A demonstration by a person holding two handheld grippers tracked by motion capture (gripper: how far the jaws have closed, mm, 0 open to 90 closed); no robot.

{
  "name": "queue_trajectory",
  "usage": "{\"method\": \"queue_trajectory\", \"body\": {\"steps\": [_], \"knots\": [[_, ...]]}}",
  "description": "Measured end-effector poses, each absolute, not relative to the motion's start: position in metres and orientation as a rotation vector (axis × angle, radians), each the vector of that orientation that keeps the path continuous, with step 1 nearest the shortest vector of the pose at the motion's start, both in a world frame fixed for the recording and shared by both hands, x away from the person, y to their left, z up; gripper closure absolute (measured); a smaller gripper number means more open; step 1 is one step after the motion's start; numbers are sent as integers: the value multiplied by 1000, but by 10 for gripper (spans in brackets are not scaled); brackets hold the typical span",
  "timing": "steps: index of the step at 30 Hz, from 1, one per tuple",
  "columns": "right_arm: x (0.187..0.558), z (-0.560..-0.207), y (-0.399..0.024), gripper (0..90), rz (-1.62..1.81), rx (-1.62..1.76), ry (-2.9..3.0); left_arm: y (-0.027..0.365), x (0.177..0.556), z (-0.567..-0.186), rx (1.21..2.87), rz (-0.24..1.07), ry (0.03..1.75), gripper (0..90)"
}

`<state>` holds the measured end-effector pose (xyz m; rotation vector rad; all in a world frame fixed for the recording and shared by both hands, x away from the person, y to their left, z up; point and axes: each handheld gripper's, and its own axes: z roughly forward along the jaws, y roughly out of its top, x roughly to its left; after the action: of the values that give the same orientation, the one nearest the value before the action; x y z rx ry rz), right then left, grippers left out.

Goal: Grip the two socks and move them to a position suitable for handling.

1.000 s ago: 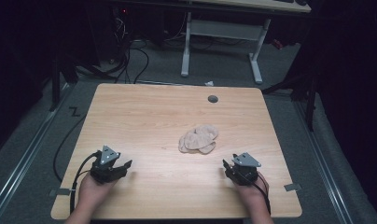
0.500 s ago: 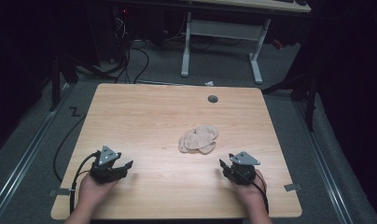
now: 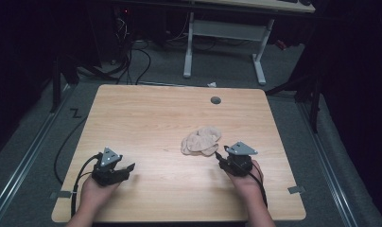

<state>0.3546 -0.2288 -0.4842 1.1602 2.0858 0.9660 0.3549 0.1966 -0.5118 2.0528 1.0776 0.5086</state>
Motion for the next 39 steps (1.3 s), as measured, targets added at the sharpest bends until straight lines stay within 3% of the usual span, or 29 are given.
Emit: {"method": "queue_trajectory", "body": {"steps": [9,25,39], "knots": [[387,-460,-205,539,1071,1123,2066,199,353,-512,2038,519,1092,423],[384,-477,-193,511,1061,1065,2123,197,343,-512,2053,529,1058,379],[407,-501,-161,460,980,1049,2275,211,332,-512,2043,552,1086,376]]}}
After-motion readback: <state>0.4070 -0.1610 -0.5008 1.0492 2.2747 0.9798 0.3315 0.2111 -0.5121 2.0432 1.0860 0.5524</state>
